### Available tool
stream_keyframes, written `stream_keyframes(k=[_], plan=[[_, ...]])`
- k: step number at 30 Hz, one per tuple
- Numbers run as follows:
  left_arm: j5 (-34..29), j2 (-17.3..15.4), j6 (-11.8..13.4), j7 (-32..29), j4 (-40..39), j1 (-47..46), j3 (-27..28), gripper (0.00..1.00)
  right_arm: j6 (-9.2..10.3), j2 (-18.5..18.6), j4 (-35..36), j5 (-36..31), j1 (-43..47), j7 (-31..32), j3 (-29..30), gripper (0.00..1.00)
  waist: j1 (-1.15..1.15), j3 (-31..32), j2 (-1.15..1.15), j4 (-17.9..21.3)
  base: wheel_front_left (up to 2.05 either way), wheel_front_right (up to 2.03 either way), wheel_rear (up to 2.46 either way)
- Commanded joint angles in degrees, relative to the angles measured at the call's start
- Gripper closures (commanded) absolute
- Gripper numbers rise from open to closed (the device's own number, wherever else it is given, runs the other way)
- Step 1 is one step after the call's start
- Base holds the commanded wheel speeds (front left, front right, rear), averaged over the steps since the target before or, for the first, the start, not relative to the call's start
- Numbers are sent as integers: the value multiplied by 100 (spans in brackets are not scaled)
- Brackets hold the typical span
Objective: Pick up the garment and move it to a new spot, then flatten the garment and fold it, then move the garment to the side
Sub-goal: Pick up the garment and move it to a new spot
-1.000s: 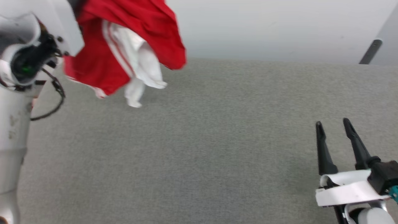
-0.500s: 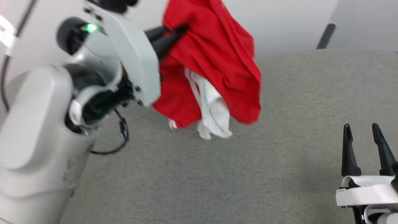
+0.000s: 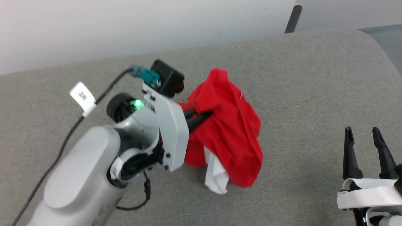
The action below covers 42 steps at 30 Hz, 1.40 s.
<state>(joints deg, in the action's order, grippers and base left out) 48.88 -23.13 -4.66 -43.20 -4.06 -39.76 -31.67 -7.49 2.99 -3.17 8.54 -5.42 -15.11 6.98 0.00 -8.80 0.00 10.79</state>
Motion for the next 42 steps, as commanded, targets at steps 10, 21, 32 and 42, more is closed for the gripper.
stream_keyframes(k=[10, 21, 32, 42], plan=[[160, 26, -160, 239, 513, 668, -343, 100, 0, -17, -51, 97, -5, -6, -45, 0, 0, -62, 0, 26, 0, 0, 0], [348, 18, -269, 424, 1060, 570, -602, 0, 0, -16, -91, -8, -34, -6, -124, 0, 0, 86, 0, -181, 0, 0, 0], [265, -325, -233, 868, 768, 703, -342, 0, 0, -15, -142, -148, 111, -7, -211, 0, 0, 539, 0, -624, 0, 0, 0], [-90, -622, -106, 2197, 442, 1435, 91, 0, 0, -15, -189, -186, 340, -7, -254, 0, 0, 982, 0, -1159, 0, 0, 0]])
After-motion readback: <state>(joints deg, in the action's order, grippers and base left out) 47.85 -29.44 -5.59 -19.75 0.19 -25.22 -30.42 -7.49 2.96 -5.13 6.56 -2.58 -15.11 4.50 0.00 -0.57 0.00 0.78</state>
